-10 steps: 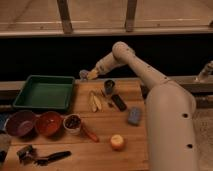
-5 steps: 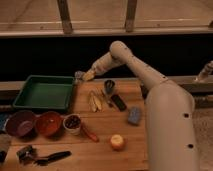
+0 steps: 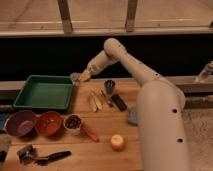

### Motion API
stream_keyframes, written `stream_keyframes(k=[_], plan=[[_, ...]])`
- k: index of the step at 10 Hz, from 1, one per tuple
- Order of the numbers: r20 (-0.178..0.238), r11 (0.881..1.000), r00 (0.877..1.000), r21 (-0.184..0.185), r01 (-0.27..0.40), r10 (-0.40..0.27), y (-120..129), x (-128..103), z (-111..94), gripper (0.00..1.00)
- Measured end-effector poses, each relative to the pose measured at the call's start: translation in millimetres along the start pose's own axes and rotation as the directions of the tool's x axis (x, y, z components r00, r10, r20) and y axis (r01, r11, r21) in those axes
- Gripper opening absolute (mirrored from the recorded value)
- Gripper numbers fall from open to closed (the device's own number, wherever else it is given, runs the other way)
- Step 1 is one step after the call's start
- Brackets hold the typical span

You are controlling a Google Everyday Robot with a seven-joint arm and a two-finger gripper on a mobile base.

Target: Place towel in red bowl

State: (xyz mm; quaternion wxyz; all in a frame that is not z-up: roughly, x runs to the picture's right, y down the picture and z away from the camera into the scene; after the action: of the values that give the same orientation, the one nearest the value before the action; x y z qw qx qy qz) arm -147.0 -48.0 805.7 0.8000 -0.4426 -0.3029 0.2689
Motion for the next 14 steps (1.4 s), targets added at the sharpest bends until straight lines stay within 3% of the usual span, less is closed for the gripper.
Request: stream_keyframes(k=[3,5,7,8,10,14], plan=[[-0.097,0.995,0.991,-0.041,0.093,-0.096,59.8,-3.0,29.9,0.13],[-0.123,0.987,0.98,-0.036,0.155,-0.159,100.5,-0.1,47.2,0.13],[-0.098,0.982,0.977,-0.013,0.19,-0.191,124.8,2.9,65.6,0.13],[-0.054,0.979,0.978,0.001,0.203,-0.203,140.3,6.0,84.1,0.13],[-0.01,0.976,0.976,0.007,0.218,-0.218,156.4,6.3,100.7,0.13],[0.001,0.975,0.975,0.003,0.221,-0.221,161.7,7.4,106.8,0.13]])
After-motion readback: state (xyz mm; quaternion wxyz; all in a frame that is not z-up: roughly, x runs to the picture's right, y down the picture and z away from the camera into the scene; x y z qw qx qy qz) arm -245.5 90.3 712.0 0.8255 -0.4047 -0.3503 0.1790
